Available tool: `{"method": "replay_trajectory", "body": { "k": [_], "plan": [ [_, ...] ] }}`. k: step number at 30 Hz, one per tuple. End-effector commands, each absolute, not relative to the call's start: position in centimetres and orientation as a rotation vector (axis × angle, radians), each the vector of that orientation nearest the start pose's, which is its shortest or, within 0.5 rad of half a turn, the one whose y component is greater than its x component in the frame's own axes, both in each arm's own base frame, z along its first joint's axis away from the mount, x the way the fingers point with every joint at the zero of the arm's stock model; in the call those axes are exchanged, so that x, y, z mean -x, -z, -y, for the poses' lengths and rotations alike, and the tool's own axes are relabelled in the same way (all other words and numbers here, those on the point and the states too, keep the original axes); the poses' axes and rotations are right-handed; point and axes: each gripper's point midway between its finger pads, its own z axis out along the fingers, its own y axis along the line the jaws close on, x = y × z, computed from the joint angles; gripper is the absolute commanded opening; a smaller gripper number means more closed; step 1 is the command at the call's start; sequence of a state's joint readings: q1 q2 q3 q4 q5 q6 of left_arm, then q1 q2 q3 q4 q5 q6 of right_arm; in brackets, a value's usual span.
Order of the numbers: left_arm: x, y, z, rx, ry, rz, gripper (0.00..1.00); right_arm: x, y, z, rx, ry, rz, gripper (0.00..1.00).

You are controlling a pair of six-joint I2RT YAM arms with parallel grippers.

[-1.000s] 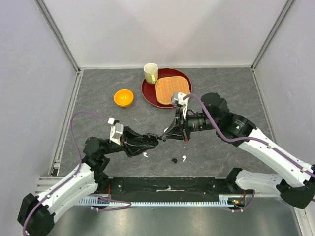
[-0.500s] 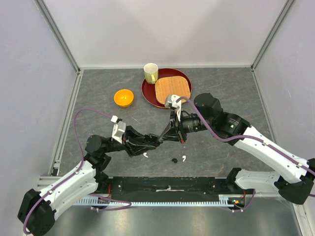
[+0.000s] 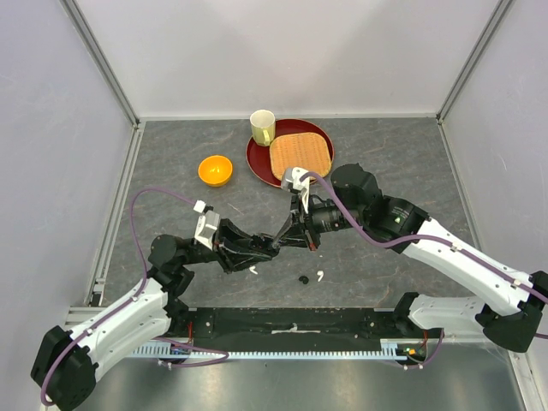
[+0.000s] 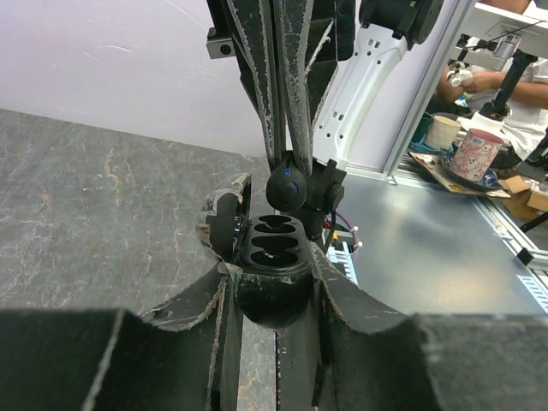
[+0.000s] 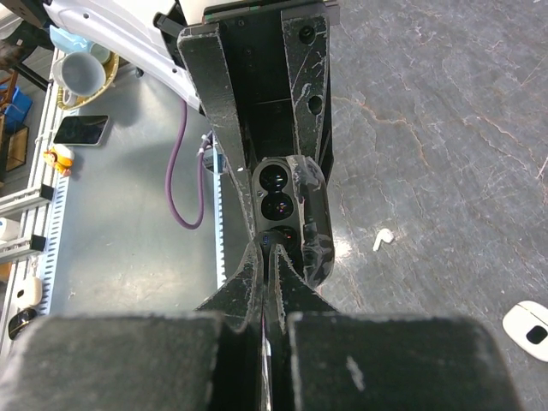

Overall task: Insert the wireless bluetooth earbuds into the charging case
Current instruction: Place the earbud in the charging case.

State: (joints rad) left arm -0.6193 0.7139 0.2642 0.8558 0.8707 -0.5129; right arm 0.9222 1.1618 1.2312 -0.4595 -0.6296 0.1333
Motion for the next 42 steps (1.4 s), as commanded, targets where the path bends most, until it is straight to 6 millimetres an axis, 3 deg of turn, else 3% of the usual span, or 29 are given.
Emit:
{"method": "replay_trajectory", "body": {
  "k": [1,19,23,25,42],
  "plan": [
    [-10.0,-29.4,25.8,-0.937,1.467,-1.054,0.02,-12.2,-32.3,-34.1,1.217,-1.263,-1.658,0.0],
    [-10.2,-30.3,25.5,-0.898,1.455,-1.016,0.02,-12.2,-29.5,-34.1,1.232,-1.218,-1.722,0.01],
    [-10.3,-30.2,25.4,-0.884,1.445,-1.019,0.02,-12.4,-29.4,-34.0,1.218,-1.205,-1.733,0.1],
    [-10.4,-30.2,25.4,-0.88,1.44,-1.022,0.02,-12.6,-29.5,-34.0,1.205,-1.192,-1.734,0.2],
    [-10.9,-28.5,25.4,-0.888,1.404,-1.095,0.02,-13.7,-35.0,-33.5,1.059,-1.172,-1.606,0.49]
  ]
}}
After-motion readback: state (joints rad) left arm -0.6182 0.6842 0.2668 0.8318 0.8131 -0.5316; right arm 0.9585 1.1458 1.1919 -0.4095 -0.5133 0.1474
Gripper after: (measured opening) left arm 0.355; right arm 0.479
